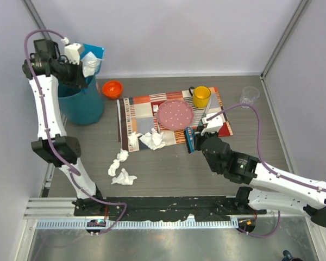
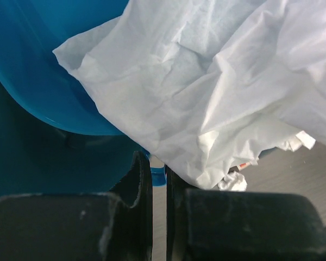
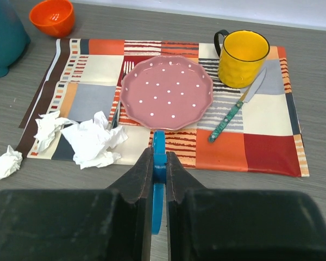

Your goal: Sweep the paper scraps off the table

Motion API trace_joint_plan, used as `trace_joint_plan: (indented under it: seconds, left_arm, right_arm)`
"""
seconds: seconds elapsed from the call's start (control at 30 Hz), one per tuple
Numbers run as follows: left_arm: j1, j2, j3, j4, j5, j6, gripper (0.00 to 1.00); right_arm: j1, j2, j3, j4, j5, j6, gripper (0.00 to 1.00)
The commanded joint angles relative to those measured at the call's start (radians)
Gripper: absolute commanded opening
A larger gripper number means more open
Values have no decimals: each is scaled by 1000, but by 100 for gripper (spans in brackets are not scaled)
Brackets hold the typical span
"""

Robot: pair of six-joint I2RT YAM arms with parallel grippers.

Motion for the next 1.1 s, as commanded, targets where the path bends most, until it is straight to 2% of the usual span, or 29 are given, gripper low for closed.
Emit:
trace_joint_plan:
  seconds: [0.0, 0.07, 0.13, 0.37, 0.4, 0.63, 0.7, 0.73, 0.77, 0.8, 0.87, 1.07]
  left_arm:
    - [121, 73, 165, -203, 56, -66, 0]
    - [171, 96, 234, -196, 52, -93, 0]
    - [193, 85, 235, -144, -16, -104, 0]
    - [186, -120, -59, 165, -404, -23, 0]
    - [186, -142, -128, 203, -500, -5, 0]
    - [168, -240, -291, 467, -845, 156, 0]
    - [144, -284, -360, 621, -914, 248, 0]
    - [133, -298, -448, 687, -1007, 299, 0]
    - [118, -317, -510, 759, -1051, 406, 0]
    - [92, -343, -561, 929, -1098, 475, 0]
    - [68, -364, -680, 1065, -1168, 575, 0]
    - [24, -381, -820, 1448, -1254, 866, 0]
  right_arm:
    - [-1, -25, -5, 9, 13, 15, 1]
    - [-1, -28, -8, 8, 10, 15, 1]
    - [-1, -26, -9, 8, 5, 14, 1]
    - [-2, -6, -5, 8, -9, 18, 1]
    - [-2, -5, -5, 8, -13, 20, 1]
    - [-2, 8, -9, 24, -39, 20, 1]
    - [-2, 9, -9, 25, -44, 22, 1]
    - [-2, 9, -8, 28, -49, 22, 1]
    - [-2, 11, -8, 26, -50, 22, 1]
    - [-1, 9, -8, 28, -53, 23, 1]
    - [-1, 6, -9, 28, -55, 26, 1]
    - [-4, 0, -9, 34, -78, 20, 1]
